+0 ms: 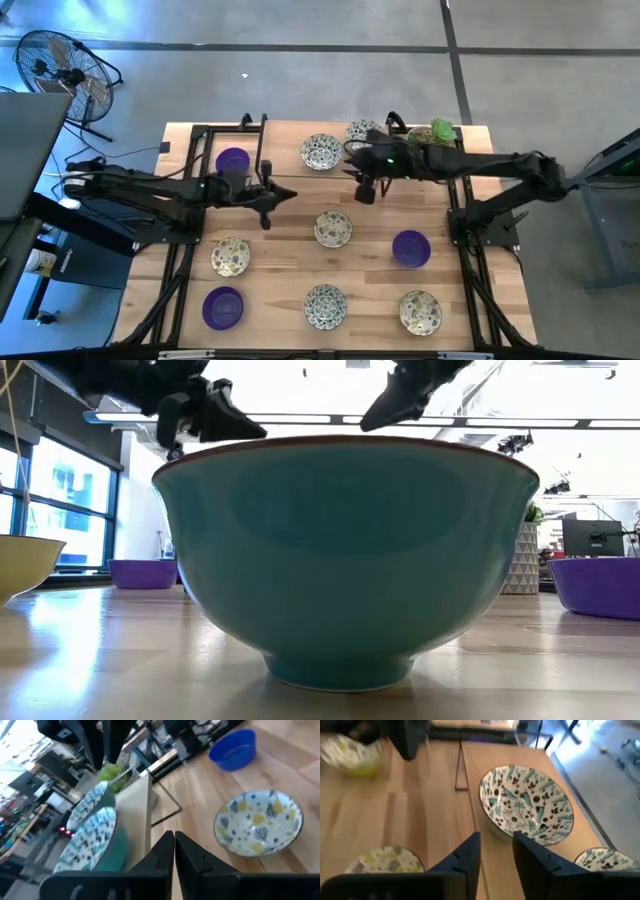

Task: Pick & Place Mini bowls
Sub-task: Stack the top blue patterned bowl on the blue bowl on the shelf

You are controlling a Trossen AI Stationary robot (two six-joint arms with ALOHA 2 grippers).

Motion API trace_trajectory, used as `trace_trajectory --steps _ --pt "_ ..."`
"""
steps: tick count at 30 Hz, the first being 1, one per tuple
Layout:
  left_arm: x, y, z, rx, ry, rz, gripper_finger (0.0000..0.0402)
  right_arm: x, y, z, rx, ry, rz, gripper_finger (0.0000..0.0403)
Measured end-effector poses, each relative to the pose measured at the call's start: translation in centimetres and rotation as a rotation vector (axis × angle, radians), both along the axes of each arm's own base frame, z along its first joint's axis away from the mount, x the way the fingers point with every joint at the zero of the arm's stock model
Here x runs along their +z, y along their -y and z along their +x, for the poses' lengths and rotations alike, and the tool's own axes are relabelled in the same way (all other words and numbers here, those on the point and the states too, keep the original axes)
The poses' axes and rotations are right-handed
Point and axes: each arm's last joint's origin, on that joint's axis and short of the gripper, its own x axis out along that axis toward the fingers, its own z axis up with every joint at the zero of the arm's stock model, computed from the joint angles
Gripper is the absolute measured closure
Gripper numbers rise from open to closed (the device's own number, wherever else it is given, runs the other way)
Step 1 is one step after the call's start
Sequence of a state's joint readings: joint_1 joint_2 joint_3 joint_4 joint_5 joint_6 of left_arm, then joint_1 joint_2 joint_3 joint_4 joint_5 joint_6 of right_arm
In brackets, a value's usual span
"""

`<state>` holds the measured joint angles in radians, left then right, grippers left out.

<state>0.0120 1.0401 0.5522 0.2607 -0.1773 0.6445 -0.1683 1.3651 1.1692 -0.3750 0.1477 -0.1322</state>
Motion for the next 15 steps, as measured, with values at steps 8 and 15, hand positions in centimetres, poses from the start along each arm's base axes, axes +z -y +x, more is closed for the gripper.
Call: trace_trajectory --steps 8,15 --pt "-1.3 0.0 -2.7 0.012 0.08 0.001 0.0392 1.0 1.6 3.2 0.035 -0.221 -0.035 0.0269" --pt "-2.2 0.0 -3.4 0.013 0.074 -0.022 0.0392 1.0 2.2 5.7 0.095 -0.366 -0.073 0.0269"
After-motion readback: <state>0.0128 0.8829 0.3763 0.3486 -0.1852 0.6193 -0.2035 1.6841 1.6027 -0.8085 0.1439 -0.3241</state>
